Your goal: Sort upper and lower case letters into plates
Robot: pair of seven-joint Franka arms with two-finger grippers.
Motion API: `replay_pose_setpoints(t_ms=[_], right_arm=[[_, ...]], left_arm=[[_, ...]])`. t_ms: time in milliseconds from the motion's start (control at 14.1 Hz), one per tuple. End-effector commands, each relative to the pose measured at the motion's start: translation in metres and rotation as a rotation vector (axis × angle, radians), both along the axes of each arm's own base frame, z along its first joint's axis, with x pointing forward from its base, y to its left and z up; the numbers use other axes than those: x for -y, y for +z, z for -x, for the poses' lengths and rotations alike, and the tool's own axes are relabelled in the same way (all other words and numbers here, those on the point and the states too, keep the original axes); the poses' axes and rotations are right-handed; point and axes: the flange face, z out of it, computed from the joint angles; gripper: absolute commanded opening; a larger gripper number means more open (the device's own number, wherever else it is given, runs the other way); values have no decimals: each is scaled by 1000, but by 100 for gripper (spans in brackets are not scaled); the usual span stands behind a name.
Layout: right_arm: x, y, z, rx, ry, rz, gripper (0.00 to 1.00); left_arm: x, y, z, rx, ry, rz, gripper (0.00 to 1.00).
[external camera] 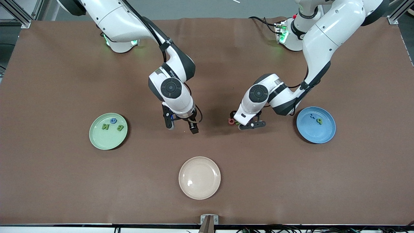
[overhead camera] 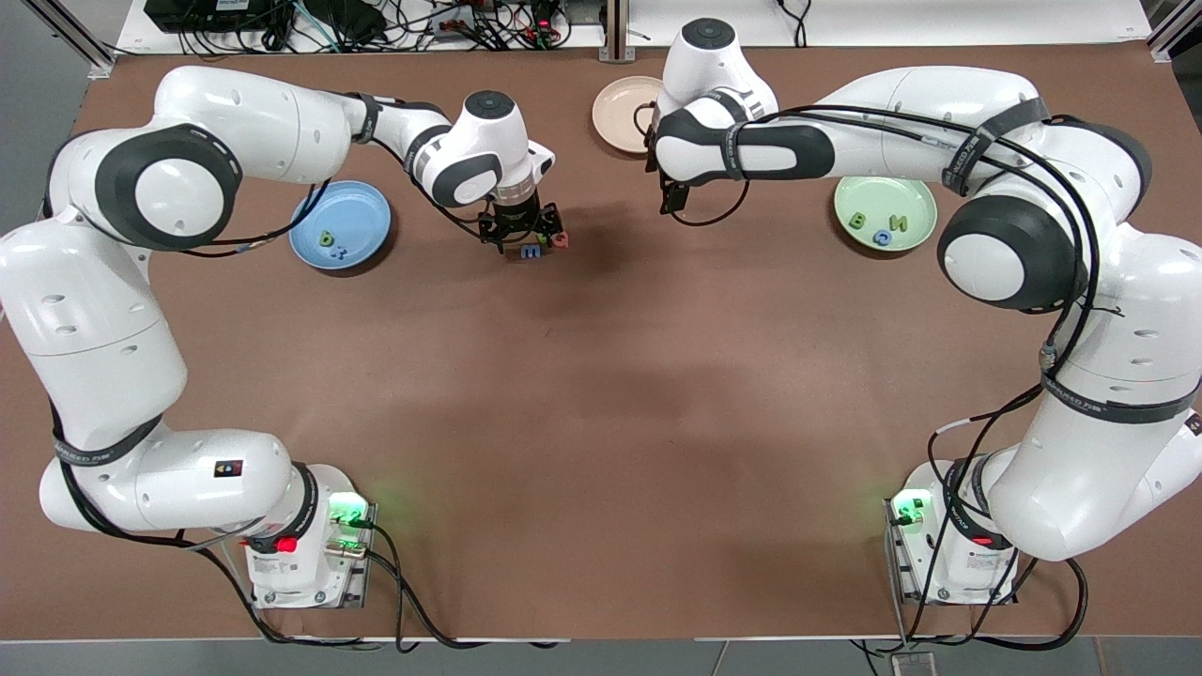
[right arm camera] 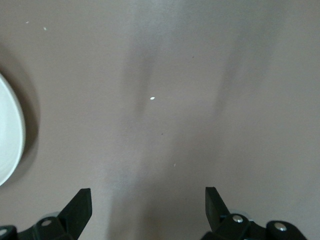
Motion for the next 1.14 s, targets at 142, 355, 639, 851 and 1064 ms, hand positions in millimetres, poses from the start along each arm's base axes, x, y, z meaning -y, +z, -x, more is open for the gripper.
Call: replay_pose_setpoints(t_ms=[142,355,639,851,1064], right_arm=[[-14,-16,-16,-4,-32,-24,100],[-21,-19,-10,-9,-31,-23,100],[-31,-19,-2,-11,-30,-23,100],[-33,-19,0,-13,-30,-22,100],[-36,-19,2,-14,-29,-23,100]], left_arm=[[-2,-9,1,31,-32,-24,99],[-1,-8,0,35,-2,-25,99],[0,-8,1,34,20,-26,82],[0,-7,0,35,44,-28,75],[0,-5,1,37,60,-28,76]])
